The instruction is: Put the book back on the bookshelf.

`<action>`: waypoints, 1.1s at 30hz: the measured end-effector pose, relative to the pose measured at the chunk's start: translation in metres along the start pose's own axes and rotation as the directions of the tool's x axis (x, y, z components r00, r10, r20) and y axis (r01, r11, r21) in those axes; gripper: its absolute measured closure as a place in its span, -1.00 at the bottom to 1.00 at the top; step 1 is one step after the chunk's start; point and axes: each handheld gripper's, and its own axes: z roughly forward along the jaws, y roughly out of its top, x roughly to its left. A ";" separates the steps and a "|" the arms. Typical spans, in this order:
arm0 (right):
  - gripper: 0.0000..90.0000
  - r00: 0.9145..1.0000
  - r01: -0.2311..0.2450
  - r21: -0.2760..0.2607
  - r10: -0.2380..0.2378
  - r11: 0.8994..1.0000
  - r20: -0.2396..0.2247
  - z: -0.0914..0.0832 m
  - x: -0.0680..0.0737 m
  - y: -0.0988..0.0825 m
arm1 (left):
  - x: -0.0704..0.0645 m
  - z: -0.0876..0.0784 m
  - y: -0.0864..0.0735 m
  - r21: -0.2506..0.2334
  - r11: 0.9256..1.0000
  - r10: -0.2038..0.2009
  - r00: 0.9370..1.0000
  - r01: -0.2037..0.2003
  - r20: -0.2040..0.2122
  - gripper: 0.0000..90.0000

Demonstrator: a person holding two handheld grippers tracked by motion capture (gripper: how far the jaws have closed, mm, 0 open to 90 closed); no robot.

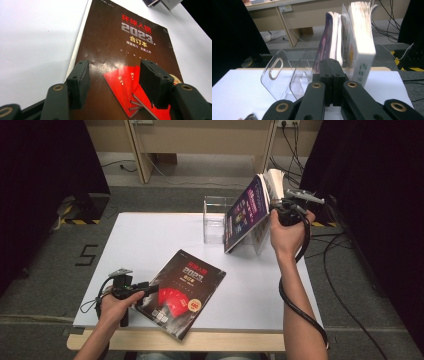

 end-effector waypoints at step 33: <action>1.00 0.999 0.031 0.048 -0.032 0.998 0.010 0.025 0.002 -0.025 | 0.000 0.002 -0.001 0.008 1.000 0.003 1.000 -0.003 0.001 -0.09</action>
